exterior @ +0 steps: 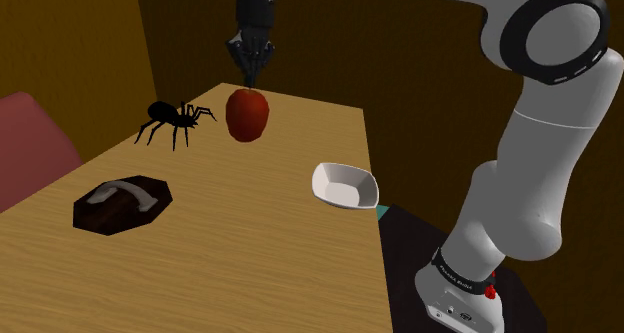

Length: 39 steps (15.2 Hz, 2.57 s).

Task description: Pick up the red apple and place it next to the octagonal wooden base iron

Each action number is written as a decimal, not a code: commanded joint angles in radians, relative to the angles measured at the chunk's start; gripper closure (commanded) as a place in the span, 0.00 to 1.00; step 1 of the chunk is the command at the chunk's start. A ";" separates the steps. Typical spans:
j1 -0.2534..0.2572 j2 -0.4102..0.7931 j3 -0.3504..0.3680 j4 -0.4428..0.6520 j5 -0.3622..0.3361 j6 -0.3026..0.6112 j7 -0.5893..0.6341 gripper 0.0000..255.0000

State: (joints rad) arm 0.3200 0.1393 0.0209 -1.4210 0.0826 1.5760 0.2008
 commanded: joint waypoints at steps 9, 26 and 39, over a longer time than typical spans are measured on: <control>0.135 0.036 0.096 0.047 -0.023 0.006 0.230 1.00; 0.132 0.000 0.095 -0.231 -0.017 0.248 0.211 1.00; 0.133 0.020 0.095 -0.379 -0.016 0.417 0.201 1.00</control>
State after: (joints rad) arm 0.4533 0.1563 0.1158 -1.7911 0.0671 1.9793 0.4030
